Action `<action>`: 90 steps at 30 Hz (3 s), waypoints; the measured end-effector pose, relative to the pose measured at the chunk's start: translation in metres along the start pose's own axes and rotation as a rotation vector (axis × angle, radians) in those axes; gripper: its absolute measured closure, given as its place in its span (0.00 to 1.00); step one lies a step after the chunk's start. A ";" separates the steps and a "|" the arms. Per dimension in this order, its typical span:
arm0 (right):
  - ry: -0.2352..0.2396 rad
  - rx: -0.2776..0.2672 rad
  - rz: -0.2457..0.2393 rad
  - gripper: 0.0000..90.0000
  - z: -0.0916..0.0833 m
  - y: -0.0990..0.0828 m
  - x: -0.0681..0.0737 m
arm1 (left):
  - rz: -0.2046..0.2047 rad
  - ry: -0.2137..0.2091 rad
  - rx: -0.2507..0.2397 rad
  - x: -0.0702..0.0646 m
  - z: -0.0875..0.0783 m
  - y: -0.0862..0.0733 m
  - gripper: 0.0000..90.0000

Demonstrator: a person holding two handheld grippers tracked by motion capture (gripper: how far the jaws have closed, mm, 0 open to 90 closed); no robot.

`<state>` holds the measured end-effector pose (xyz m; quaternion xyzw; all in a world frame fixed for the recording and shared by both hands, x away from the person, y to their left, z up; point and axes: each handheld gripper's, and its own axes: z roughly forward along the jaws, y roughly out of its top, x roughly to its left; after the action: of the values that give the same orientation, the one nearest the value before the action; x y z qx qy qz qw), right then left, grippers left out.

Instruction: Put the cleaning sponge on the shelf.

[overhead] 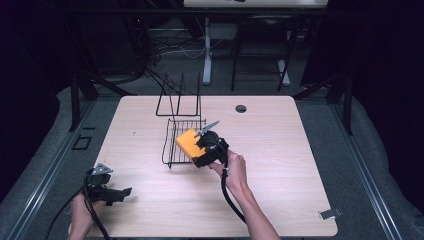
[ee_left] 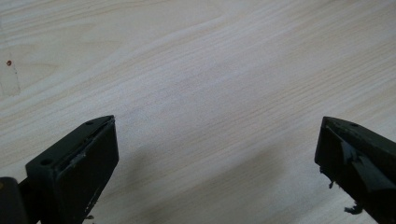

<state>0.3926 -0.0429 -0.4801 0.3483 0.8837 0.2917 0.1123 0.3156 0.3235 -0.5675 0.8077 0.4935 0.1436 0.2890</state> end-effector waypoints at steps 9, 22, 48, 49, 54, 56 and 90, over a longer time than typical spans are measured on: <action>-0.025 -0.018 0.001 0.34 0.011 0.006 0.006 | -0.001 -0.004 -0.007 0.000 0.001 0.000 0.00; -0.056 -0.033 0.030 0.34 0.025 0.012 0.010 | 0.000 -0.005 -0.002 0.000 0.001 0.000 0.00; -0.111 -0.026 0.095 0.33 0.052 0.018 0.015 | -0.003 -0.009 -0.008 0.000 0.002 -0.001 0.00; -0.105 -0.024 0.094 0.33 0.053 0.017 0.014 | -0.003 -0.009 -0.008 0.000 0.002 -0.001 0.00; -0.105 -0.021 0.098 0.32 0.054 0.018 0.014 | -0.001 -0.010 -0.007 0.000 0.002 -0.001 0.00; -0.103 -0.022 0.106 0.32 0.056 0.018 0.014 | 0.000 -0.013 -0.003 0.000 0.002 -0.001 0.00; -0.059 -0.076 0.082 0.03 0.035 0.005 0.014 | 0.006 -0.013 0.001 -0.002 0.003 0.000 0.00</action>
<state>0.3988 -0.0154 -0.5051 0.3883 0.8533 0.3190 0.1391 0.3159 0.3213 -0.5696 0.8102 0.4893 0.1392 0.2913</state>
